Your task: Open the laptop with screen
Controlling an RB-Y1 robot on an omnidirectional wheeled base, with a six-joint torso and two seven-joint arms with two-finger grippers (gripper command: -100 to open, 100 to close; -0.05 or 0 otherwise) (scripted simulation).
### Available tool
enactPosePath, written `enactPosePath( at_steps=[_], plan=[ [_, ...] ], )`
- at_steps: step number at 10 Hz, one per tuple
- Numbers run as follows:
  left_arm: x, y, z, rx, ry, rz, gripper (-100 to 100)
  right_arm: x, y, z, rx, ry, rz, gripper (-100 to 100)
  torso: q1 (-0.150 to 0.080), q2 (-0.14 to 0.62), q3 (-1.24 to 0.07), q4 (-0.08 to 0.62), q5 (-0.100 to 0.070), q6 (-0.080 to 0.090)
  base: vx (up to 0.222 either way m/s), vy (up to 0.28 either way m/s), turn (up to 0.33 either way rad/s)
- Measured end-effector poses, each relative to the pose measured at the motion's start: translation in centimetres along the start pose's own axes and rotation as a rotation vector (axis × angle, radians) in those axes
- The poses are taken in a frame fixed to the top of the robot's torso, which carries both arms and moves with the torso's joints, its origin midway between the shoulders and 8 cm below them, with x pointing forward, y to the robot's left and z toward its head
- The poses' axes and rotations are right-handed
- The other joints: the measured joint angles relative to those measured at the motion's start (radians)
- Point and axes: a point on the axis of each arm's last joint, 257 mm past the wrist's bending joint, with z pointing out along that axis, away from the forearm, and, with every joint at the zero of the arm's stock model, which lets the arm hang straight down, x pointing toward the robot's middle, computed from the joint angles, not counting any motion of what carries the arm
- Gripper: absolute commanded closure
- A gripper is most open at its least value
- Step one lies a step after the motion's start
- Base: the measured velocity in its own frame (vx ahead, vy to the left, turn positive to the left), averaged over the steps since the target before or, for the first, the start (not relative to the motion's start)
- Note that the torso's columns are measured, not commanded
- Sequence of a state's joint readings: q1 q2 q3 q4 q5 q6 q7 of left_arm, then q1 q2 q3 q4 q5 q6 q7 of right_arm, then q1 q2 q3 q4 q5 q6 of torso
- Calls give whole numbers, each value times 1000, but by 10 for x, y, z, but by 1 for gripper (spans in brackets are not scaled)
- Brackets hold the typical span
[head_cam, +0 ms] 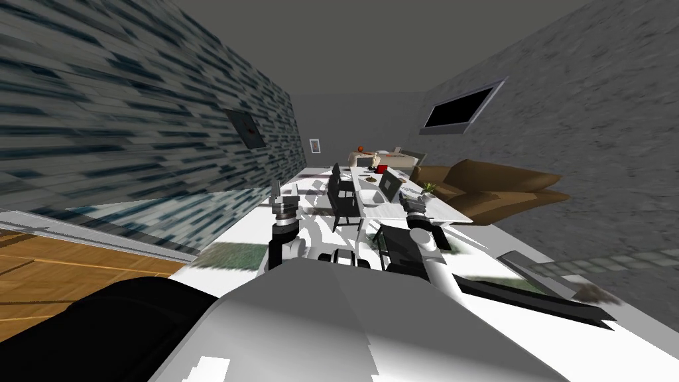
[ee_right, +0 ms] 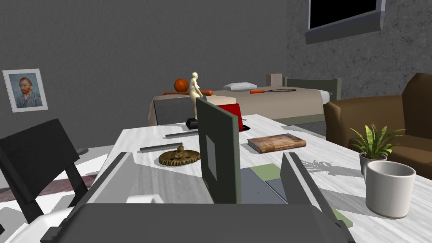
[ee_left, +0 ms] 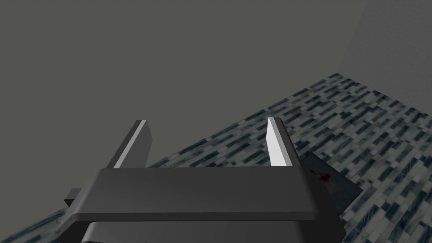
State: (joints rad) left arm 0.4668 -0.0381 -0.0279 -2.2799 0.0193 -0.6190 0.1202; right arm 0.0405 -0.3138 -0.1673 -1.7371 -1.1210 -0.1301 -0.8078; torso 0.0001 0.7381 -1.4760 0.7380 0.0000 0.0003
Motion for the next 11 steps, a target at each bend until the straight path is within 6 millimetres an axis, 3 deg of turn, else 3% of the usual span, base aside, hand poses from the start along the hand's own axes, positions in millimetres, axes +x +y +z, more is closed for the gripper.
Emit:
enactPosePath(
  at_steps=[8,11],
  plan=[
    [0,0,0,0,0,0,0,-37,35,38,-44,-106,394,-100,0,-1,0,0,0,0,35,-30,87],
    [0,0,0,0,0,0,0,-39,38,45,-52,-119,474,-100,0,1,1,0,0,-1,26,-26,43]
  ],
)
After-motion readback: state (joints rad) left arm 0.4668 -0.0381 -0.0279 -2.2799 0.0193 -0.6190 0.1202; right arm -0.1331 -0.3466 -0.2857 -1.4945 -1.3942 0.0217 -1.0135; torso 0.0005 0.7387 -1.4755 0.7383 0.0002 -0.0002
